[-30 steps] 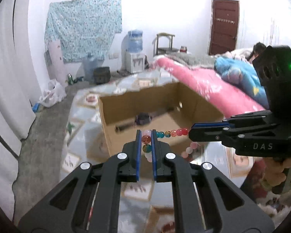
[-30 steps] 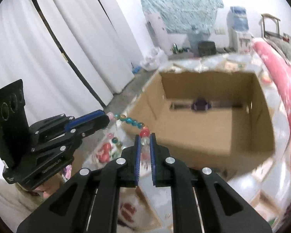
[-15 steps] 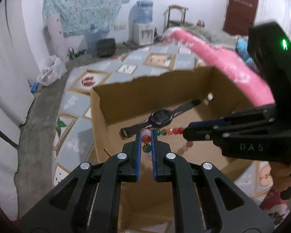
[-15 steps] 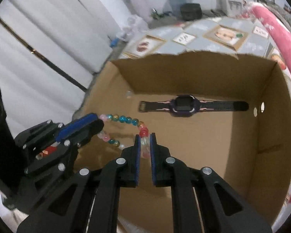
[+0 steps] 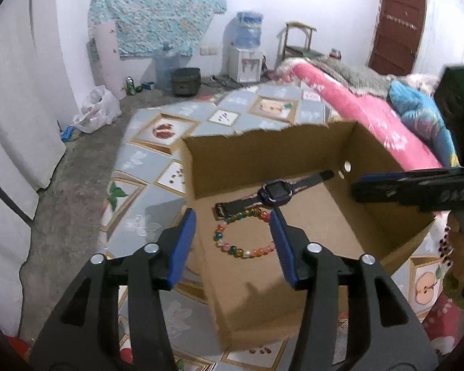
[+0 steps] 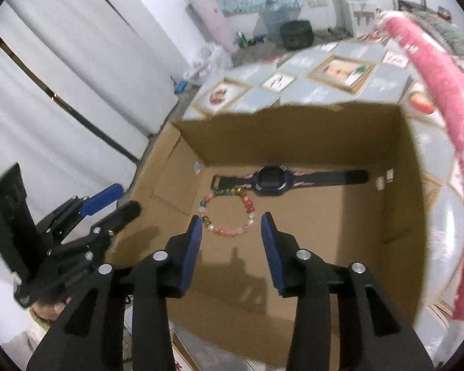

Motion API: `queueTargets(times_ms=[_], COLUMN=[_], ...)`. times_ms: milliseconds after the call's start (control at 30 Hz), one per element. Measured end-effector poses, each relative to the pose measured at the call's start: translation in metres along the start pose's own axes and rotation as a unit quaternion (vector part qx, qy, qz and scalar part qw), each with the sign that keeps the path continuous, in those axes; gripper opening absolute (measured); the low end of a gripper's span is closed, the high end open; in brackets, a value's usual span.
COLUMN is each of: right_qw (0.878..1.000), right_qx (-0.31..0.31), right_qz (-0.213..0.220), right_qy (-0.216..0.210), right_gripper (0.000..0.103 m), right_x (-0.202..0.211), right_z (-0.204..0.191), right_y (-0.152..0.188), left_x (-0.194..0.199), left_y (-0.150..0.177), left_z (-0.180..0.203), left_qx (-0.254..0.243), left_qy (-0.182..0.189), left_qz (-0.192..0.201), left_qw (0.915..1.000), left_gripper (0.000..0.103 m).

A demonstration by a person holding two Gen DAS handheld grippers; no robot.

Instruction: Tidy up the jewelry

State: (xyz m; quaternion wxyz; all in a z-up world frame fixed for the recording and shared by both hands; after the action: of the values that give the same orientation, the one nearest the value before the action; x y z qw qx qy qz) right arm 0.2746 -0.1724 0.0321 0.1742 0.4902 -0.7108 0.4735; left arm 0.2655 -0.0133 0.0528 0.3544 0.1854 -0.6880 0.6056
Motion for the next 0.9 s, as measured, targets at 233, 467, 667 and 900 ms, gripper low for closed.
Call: queueTargets(times_ms=[233, 467, 667, 900], right_qw=[0.995, 0.985, 0.987, 0.997], right_qx=[0.001, 0.002, 0.030, 0.028], right_qz=[0.102, 0.172, 0.153, 0.067], right_qy=[0.007, 0.004, 0.024, 0.033], right_gripper=[0.060, 0.061, 0.061, 0.061], right_x=[0.084, 0.119, 0.108, 0.063], right_z=[0.019, 0.026, 0.027, 0.028], right_y=[0.006, 0.058, 0.132, 0.205], left_x=[0.048, 0.078, 0.063, 0.037], left_y=[0.019, 0.075, 0.142, 0.193], left_z=[-0.031, -0.033, 0.002, 0.033], left_qx=[0.059, 0.099, 0.053, 0.014], left_qy=[0.012, 0.031, 0.007, 0.000], left_qz=[0.036, 0.060, 0.002, -0.062], left_qw=[0.9975, 0.9928, 0.9986, 0.9979], left_gripper=[0.068, 0.072, 0.075, 0.075])
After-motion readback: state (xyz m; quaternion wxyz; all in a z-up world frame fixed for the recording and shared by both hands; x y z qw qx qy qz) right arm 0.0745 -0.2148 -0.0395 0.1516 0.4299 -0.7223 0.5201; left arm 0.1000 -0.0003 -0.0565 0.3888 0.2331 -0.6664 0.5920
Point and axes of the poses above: each gripper's, at about its wrist camera, not at the fingertips, and x roughly against the way its jaws point, z to its right, y to its underside, the point moved 8 cm from there along -x, roughly the way its jaws point, and after that the axes turned 6 degrees about -y, right-handed, at the moved point
